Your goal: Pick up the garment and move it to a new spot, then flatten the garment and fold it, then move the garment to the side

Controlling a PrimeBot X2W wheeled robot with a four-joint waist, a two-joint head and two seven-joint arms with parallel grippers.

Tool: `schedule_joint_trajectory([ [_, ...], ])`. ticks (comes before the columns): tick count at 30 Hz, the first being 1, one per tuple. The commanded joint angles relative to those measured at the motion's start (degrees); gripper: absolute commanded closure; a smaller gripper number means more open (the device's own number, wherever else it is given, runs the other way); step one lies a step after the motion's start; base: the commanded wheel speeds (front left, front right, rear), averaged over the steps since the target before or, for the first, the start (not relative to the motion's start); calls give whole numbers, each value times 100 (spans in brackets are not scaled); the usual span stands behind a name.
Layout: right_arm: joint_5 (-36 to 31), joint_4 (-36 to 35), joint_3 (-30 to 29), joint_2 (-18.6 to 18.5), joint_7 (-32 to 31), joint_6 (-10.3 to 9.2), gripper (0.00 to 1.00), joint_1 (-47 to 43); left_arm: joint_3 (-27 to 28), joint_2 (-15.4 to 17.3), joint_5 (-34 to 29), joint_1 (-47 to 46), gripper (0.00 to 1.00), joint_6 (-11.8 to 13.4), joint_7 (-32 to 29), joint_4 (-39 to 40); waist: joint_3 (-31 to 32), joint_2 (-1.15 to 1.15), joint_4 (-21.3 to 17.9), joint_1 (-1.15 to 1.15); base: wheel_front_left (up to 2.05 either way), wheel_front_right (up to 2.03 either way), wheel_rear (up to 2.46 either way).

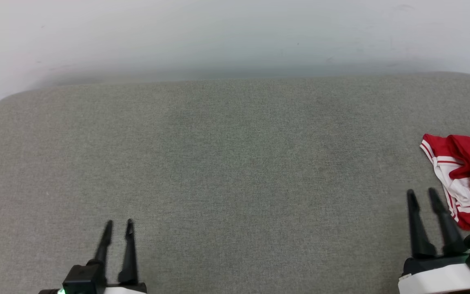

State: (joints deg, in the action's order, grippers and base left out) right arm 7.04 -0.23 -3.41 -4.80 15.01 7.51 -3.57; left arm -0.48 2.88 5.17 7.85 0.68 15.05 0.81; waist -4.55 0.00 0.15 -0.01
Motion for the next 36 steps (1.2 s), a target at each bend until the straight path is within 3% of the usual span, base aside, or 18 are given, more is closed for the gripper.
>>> schedule_joint_trajectory([
  [1, 6, 35, 7, 0, 0, 0, 100, -2, -3, 0, 10, 7, 100, 0, 0, -31, 0, 0, 0, 1, 0, 0, 0],
  [36, 3555, 620, 68, -63, -713, -1, 100, 394, 36, 177, 3680, -563, 100, -328, -669, -665, 117, 0, -4, 1, 0, 0, 0],
])
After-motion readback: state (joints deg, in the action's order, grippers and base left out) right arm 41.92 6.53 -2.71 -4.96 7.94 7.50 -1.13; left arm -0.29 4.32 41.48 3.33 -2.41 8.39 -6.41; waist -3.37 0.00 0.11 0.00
